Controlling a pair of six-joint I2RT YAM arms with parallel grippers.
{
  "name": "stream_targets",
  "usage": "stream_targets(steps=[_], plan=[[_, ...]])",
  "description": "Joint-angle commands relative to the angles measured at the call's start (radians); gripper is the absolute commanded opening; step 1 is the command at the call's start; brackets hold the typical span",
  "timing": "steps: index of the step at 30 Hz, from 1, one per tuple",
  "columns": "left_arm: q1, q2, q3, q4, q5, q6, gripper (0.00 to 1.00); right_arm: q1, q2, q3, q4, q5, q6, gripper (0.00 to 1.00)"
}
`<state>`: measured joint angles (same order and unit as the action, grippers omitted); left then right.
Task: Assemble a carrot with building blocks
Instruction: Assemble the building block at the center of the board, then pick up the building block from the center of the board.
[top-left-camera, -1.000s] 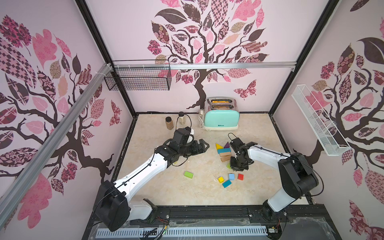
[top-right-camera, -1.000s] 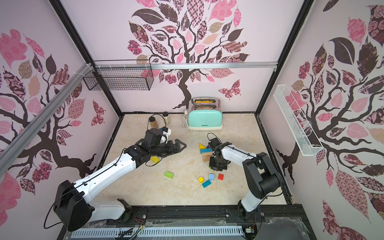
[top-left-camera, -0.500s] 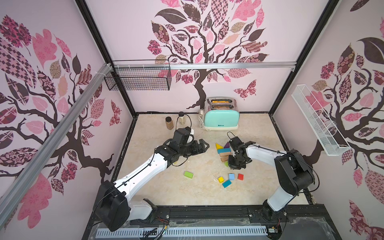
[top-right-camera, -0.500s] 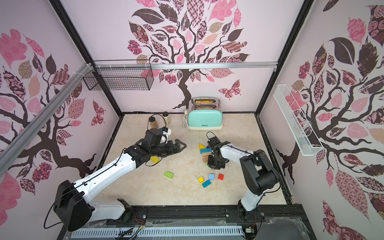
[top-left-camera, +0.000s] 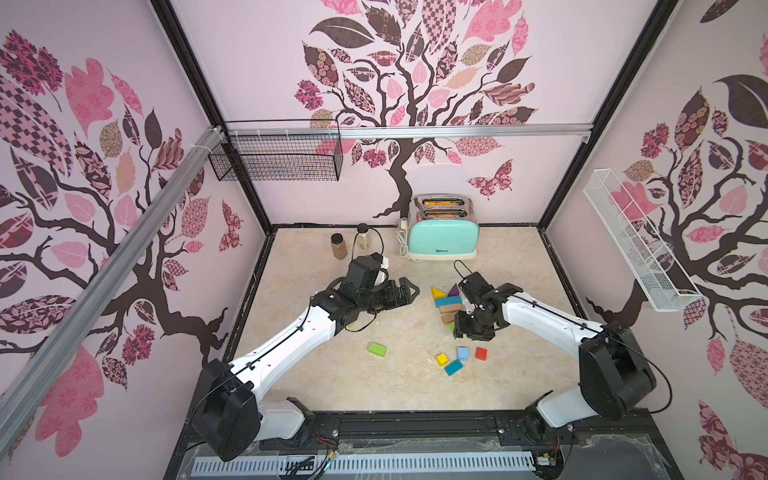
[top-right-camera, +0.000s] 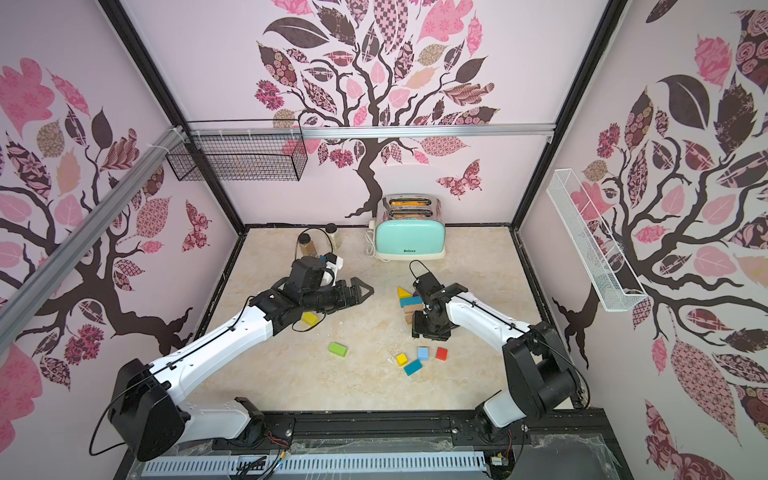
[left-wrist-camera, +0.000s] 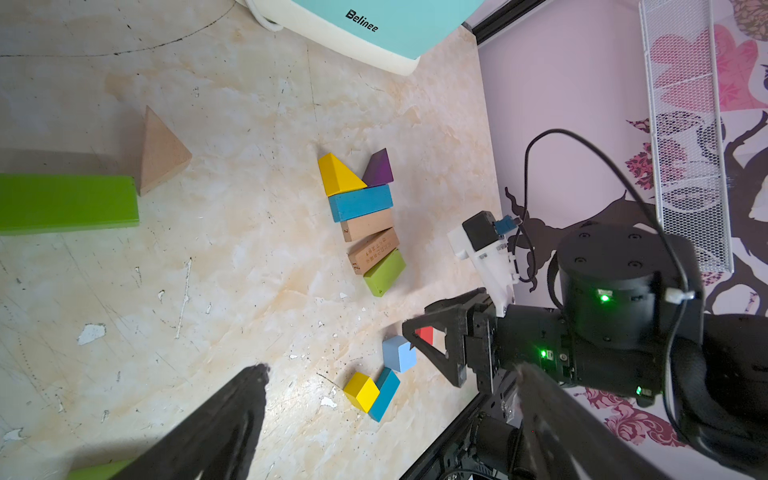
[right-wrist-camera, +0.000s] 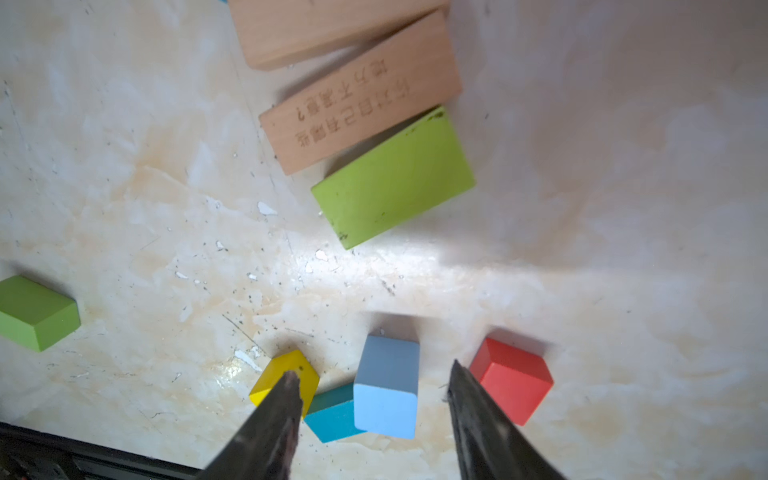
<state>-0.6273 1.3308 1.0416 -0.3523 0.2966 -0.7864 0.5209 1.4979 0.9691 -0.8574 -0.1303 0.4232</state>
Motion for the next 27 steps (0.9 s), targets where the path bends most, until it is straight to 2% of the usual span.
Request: stream_targets(steps=[1, 6, 11, 15, 21, 27], plan=[[-0.006, 0.005, 0.004, 0.019, 0.006, 0.001, 0.98, 0.027, 0.010, -0.027, -0.035, 0.015, 0.007, 0.63], [-0.011, 0.000, 0.003, 0.009, 0.003, 0.004, 0.98, 0.032, 0.041, -0.051, 0.012, 0.010, 0.019, 0.63], [-0.012, 0.000, 0.006, 0.003, -0.001, 0.007, 0.98, 0.050, 0.079, -0.056, 0.025, 0.000, 0.020, 0.57], [-0.011, 0.000, 0.001, 0.005, -0.004, 0.006, 0.98, 0.053, 0.094, -0.060, 0.026, -0.002, 0.021, 0.46], [-0.012, -0.004, -0.005, 0.009, -0.005, 0.005, 0.98, 0.053, 0.076, -0.024, 0.000, 0.031, 0.017, 0.22], [-0.011, -0.054, -0.008, -0.003, -0.054, 0.004, 0.98, 0.056, 0.055, 0.100, -0.061, 0.081, -0.003, 0.16]])
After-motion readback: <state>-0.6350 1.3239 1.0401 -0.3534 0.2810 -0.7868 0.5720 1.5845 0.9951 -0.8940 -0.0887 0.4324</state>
